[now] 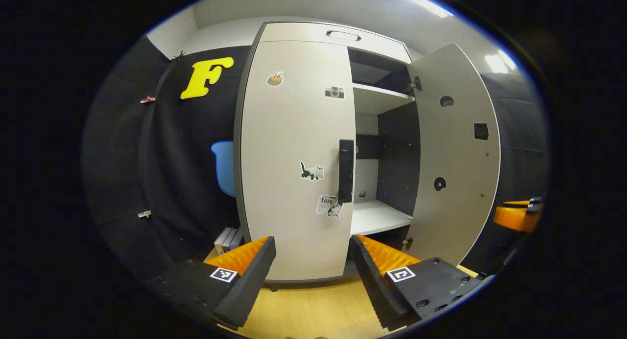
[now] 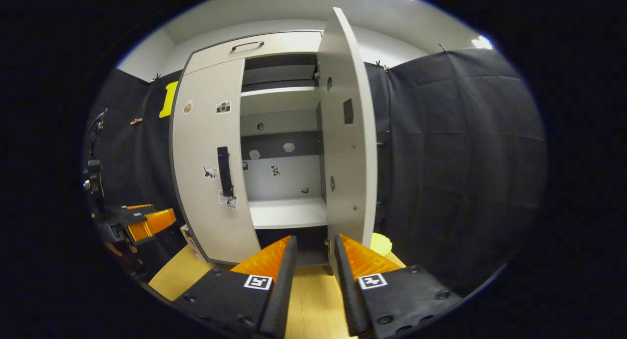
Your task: Open the right door of the double-door shoe cabinet with the right hand, and open the left door with the left hand.
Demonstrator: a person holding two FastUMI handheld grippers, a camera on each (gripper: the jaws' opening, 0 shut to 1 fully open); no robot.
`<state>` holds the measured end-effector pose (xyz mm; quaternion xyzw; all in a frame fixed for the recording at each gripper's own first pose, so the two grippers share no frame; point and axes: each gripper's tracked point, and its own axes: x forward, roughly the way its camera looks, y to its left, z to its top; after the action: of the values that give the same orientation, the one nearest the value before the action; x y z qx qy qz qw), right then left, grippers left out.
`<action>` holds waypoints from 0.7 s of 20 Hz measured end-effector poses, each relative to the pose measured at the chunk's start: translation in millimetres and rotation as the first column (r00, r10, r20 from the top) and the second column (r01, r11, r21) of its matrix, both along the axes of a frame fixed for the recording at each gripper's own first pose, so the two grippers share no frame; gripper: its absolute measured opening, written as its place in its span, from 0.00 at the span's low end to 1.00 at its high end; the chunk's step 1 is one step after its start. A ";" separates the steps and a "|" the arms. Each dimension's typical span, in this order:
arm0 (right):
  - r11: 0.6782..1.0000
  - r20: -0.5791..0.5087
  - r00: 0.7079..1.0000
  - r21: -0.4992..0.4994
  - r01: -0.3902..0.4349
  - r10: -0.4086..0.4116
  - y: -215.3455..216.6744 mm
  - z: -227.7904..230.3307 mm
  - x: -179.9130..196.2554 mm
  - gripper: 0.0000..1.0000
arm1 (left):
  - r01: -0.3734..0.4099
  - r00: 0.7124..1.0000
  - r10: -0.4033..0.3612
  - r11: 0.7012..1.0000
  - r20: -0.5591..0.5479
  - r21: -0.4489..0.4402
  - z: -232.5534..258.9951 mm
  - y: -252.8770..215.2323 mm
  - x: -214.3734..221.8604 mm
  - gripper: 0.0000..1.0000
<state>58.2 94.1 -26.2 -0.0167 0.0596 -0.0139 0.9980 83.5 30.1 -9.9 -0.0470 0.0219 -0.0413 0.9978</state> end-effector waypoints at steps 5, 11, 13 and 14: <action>0.997 0.018 0.997 -0.014 -0.081 0.081 39.4 -4.4 11.0 0.99 | 0.007 0.999 -0.007 1.000 0.039 -0.008 27.2 -0.6 26.0 0.95; 0.982 0.020 0.983 0.033 -0.184 0.183 46.6 -22.7 17.6 0.98 | -0.018 0.997 0.017 1.000 0.071 0.013 57.9 -25.9 77.2 0.95; 0.977 0.016 0.977 0.022 -0.212 0.212 43.8 -28.3 20.1 0.98 | -0.019 0.998 0.018 1.000 0.062 0.010 64.0 -35.0 95.4 0.95; 0.975 0.015 0.975 0.019 -0.222 0.221 40.5 -29.9 21.2 0.98 | -0.021 0.998 0.020 1.000 0.053 0.010 64.3 -39.1 104.1 0.95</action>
<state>79.4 134.5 -56.1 -0.0129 0.0509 0.0979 0.9938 187.6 -9.0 54.4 -0.0406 -0.0047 -0.0323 0.9986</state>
